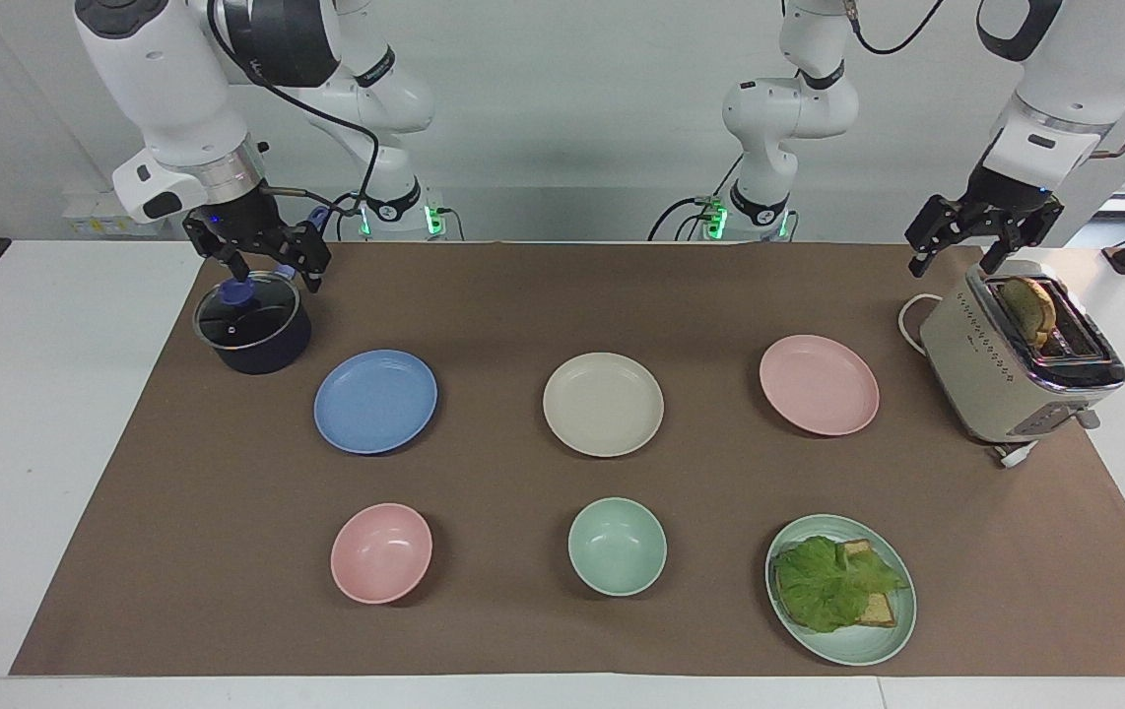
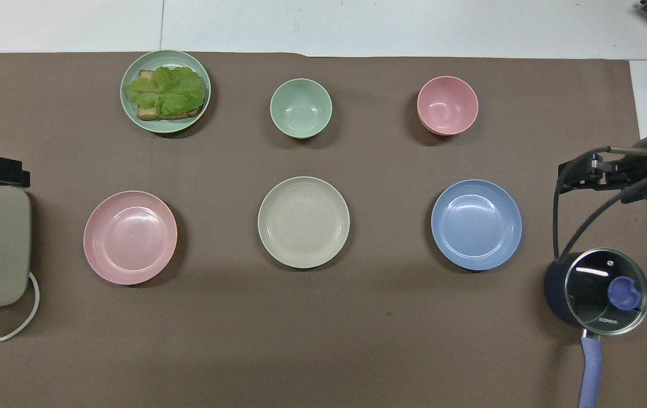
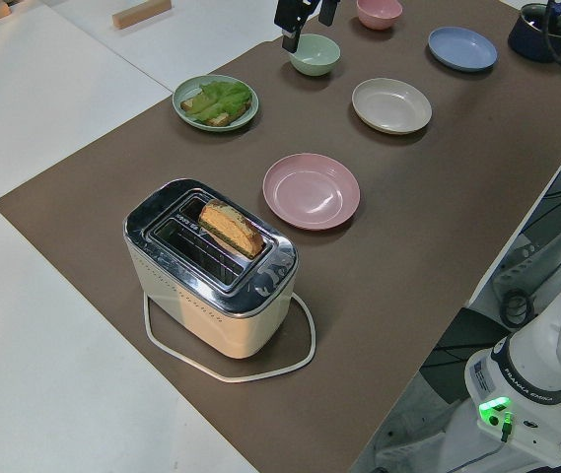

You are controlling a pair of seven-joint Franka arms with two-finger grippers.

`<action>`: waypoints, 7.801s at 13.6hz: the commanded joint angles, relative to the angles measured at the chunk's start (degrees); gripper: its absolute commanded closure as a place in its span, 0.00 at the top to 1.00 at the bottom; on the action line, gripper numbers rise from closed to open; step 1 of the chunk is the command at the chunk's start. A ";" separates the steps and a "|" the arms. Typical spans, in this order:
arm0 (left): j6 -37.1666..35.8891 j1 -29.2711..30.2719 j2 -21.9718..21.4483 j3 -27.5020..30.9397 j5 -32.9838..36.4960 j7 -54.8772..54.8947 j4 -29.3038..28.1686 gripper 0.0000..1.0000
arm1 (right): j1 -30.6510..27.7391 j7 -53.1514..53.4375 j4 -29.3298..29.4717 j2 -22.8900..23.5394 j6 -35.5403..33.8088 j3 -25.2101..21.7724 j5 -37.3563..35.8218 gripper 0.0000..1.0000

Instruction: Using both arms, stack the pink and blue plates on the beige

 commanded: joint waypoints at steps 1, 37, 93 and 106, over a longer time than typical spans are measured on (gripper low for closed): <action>-1.05 0.01 0.13 0.01 1.04 0.33 0.70 1.00 | -0.53 -0.62 -1.11 -0.95 0.52 0.25 0.19 1.00; 18.49 5.02 13.40 0.27 0.78 0.16 -25.24 0.00 | -0.44 -0.62 -1.11 -0.95 2.37 0.34 0.19 1.00; 0.10 3.87 3.64 -5.79 2.28 -2.83 1.06 1.00 | -10.28 -39.20 -35.39 7.84 42.55 0.34 24.89 0.29; -0.17 4.05 3.64 -5.53 2.27 -2.74 1.23 1.00 | -0.99 -19.99 -21.94 4.49 33.64 3.24 24.63 0.00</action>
